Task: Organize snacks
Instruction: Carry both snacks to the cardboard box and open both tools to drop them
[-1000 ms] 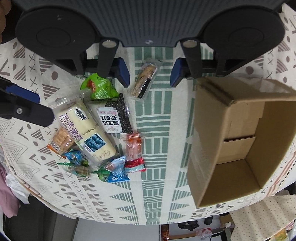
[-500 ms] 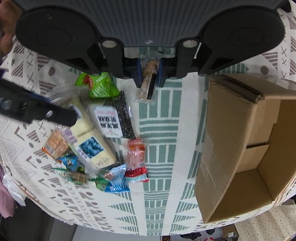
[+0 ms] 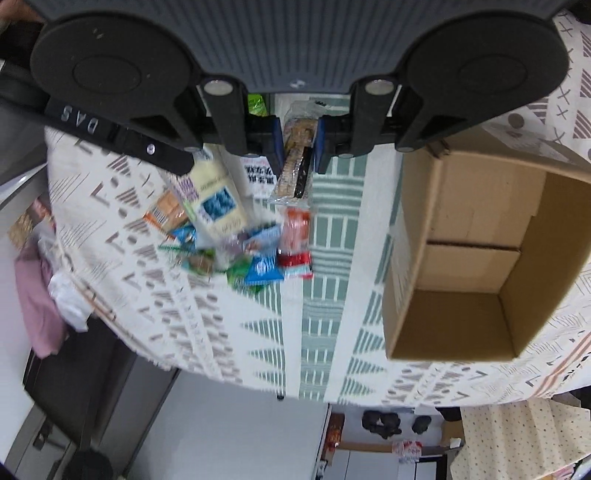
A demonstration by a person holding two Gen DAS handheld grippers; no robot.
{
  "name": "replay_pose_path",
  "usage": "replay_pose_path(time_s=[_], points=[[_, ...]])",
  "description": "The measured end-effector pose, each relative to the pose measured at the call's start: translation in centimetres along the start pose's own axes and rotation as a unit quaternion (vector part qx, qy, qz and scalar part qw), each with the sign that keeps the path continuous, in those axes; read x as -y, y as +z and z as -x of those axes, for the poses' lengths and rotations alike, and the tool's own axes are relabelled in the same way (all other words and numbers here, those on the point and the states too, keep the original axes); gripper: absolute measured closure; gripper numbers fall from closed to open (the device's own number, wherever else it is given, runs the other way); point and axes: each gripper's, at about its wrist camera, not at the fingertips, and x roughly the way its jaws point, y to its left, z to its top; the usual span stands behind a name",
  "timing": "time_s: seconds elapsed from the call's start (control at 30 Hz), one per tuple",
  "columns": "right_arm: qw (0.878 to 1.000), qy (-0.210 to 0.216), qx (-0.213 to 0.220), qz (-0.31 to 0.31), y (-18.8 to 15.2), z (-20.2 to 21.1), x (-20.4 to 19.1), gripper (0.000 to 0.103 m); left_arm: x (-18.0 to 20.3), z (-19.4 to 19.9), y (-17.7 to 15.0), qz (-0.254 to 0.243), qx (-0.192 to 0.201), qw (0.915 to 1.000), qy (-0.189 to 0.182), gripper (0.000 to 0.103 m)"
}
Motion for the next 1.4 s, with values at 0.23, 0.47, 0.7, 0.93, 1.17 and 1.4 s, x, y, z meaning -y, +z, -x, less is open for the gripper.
replay_pose_path(time_s=[0.23,0.47,0.7,0.93,1.17,1.4], points=[[0.999,-0.014,0.023,0.025,0.4,2.8,-2.9,0.079,-0.9,3.5,0.9,0.019,0.035,0.9988,-0.028,0.087],[0.999,-0.01,0.038,0.038,0.6,4.4,-5.7,0.08,-3.5,7.2,2.0,0.051,0.084,0.9945,-0.036,0.087],[0.998,-0.005,0.038,0.042,0.7,4.9,-8.5,0.089,-7.2,9.3,3.2,0.095,0.116,0.9883,-0.026,0.087],[0.997,-0.015,0.016,0.072,0.5,3.2,-10.8,0.098,-10.4,8.9,3.6,0.136,0.109,0.9845,-0.016,0.087],[0.998,-0.032,0.026,0.055,0.1,2.9,-10.8,0.101,-11.8,8.4,3.5,0.154,0.102,0.9827,-0.018,0.086],[0.995,-0.011,0.044,0.087,1.2,3.5,-14.0,0.101,-13.1,8.0,3.7,0.18,0.095,0.979,-0.011,0.086]])
